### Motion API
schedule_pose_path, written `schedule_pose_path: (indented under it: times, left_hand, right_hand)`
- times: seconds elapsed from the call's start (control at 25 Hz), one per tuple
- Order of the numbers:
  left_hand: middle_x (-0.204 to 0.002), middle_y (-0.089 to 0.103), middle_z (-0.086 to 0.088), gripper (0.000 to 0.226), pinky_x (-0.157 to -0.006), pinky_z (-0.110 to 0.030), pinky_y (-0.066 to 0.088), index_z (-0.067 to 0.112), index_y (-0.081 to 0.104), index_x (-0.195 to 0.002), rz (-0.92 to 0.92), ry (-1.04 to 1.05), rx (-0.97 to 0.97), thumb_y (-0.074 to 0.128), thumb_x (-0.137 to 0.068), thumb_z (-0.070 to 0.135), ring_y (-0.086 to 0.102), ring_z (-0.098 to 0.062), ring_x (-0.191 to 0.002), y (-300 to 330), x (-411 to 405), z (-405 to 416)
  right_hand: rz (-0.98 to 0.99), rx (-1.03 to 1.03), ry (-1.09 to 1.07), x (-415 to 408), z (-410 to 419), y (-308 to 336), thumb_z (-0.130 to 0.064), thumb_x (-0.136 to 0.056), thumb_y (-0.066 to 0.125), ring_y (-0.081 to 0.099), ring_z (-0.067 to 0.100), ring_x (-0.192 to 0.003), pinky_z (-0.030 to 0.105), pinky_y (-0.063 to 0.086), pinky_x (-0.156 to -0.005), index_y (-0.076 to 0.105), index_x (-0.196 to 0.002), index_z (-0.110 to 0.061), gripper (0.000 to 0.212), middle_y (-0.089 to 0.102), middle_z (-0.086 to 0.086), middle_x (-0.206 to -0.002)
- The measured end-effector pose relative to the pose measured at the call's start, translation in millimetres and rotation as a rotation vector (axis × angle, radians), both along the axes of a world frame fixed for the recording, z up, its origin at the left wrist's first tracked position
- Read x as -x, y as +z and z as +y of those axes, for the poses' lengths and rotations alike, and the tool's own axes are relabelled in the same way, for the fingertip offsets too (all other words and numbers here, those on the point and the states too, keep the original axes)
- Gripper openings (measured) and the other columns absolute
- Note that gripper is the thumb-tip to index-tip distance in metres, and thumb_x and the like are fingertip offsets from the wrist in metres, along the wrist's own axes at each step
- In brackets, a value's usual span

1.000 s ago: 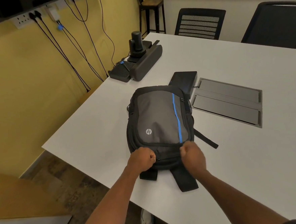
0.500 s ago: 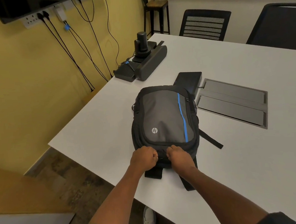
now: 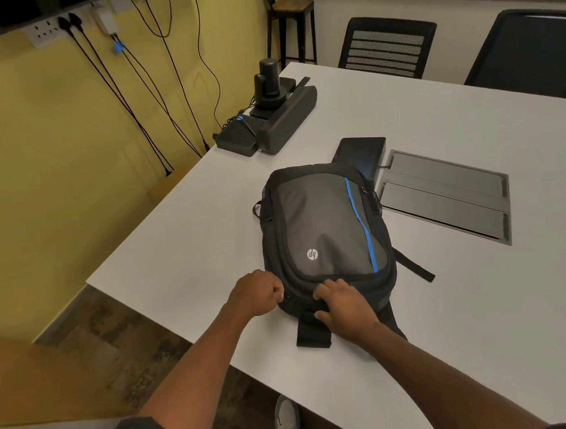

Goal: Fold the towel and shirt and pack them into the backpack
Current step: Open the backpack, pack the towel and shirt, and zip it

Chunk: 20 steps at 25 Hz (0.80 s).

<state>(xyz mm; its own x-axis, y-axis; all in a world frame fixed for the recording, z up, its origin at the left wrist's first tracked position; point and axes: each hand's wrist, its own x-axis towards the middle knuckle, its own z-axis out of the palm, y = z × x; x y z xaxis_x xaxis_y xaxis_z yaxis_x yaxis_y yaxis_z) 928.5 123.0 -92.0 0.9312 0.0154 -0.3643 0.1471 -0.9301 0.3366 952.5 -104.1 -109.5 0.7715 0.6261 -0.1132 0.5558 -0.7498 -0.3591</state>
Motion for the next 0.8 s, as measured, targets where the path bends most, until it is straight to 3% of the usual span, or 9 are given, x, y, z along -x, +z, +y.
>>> schedule_pose_path:
  times: [0.12,0.28,0.48,0.8]
  left_hand:
    - [-0.084,0.071,-0.001,0.015,-0.065,-0.024,0.043,0.017,0.072,-0.081,0.008,-0.043,0.017,0.060,-0.088,0.024,0.064,-0.018,-0.076,0.9,-6.1,2.5]
    - [-0.083,0.071,-0.001,0.017,-0.067,-0.026,0.047,0.018,0.072,-0.081,-0.013,-0.092,-0.027,0.060,-0.089,0.026,0.064,-0.019,-0.075,0.2,-10.1,13.0]
    - [-0.083,0.071,0.006,0.015,-0.073,-0.030,0.054,0.026,0.069,-0.075,-0.007,-0.061,-0.046,0.059,-0.086,0.029,0.065,-0.019,-0.075,-7.0,-18.1,28.5]
    - [-0.087,0.071,0.006,0.015,-0.074,-0.030,0.053,0.027,0.073,-0.083,-0.051,-0.023,-0.145,0.059,-0.086,0.027,0.066,-0.021,-0.079,-8.3,-54.0,58.2]
  right_hand:
    - [-0.056,0.014,-0.034,5.7,32.3,4.2,-0.041,-0.087,0.065,0.050,0.016,-0.094,0.031,0.043,-0.083,0.058,-0.107,-0.024,0.028,0.057,-0.005,-0.102]
    - [-0.075,0.096,-0.062,2.8,55.4,3.9,-0.029,-0.091,0.057,0.057,0.024,-0.095,0.036,0.045,-0.080,0.060,-0.099,-0.015,0.016,0.063,0.005,-0.100]
    - [0.038,0.074,-0.130,-4.9,55.6,11.3,-0.028,-0.091,0.053,0.056,0.021,-0.083,0.030,0.039,-0.068,0.054,-0.084,-0.022,0.009,0.061,0.002,-0.089]
    - [0.162,0.107,-0.164,-9.6,54.3,19.8,-0.030,-0.092,0.055,0.056,0.018,-0.073,0.027,0.037,-0.064,0.053,-0.079,-0.021,0.016,0.060,-0.002,-0.080]
